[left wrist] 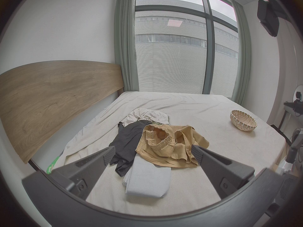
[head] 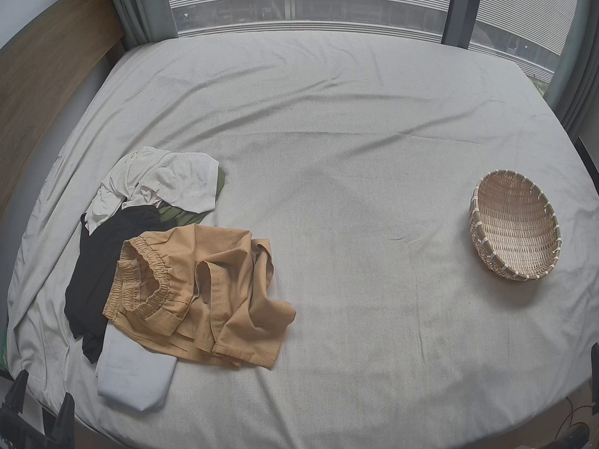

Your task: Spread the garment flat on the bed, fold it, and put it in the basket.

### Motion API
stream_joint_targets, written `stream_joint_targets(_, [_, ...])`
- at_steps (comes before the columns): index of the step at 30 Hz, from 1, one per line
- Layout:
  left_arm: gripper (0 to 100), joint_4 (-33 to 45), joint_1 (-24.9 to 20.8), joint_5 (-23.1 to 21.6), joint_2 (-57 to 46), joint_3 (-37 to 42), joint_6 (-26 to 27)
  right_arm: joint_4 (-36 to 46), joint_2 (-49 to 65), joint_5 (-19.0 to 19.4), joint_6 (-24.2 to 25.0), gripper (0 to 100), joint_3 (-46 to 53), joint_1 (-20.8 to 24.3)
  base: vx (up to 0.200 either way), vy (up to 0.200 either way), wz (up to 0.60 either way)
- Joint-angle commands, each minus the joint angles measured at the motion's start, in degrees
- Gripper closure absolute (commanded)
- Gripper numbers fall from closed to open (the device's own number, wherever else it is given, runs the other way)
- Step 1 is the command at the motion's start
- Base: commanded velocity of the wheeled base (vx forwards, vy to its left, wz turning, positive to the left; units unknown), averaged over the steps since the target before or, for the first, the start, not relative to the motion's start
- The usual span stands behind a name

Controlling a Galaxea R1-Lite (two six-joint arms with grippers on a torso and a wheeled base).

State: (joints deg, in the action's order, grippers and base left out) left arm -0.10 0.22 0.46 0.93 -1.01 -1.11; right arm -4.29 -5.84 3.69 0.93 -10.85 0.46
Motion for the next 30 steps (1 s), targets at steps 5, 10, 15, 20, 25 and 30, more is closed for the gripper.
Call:
stream_joint_targets(5, [0,-0.1,0.0,0.0,-0.8,1.0,0.0,-0.7,-12.3,4.9,7.1,0,-4.1,2.6,0.000,0.000,0.00])
stream_joint_targets(10, [0,-0.1,0.0,0.0,-0.8,1.0,0.0,-0.7,-18.9,11.8,8.7,0,-6.1,2.9,0.000,0.000,0.00])
stream_joint_targets(15, [0,-0.1,0.0,0.0,-0.8,1.0,0.1,-1.2,-25.0,15.8,8.7,0,-7.3,2.9,0.000,0.000,0.00])
stream_joint_targets(20, [0,-0.1,0.0,0.0,-0.8,1.0,0.1,-1.4,-31.3,16.8,8.7,0,-7.8,5.6,0.000,0.000,0.00])
stream_joint_targets(25, [0,-0.1,0.0,0.0,-0.8,1.0,0.1,-3.4,-37.8,16.8,9.1,0,-8.5,9.6,0.000,0.000,0.00])
stream_joint_targets(30, [0,-0.1,0.0,0.0,-0.8,1.0,0.1,-9.0,-47.5,16.8,9.2,0,-8.7,12.9,0.000,0.000,0.00])
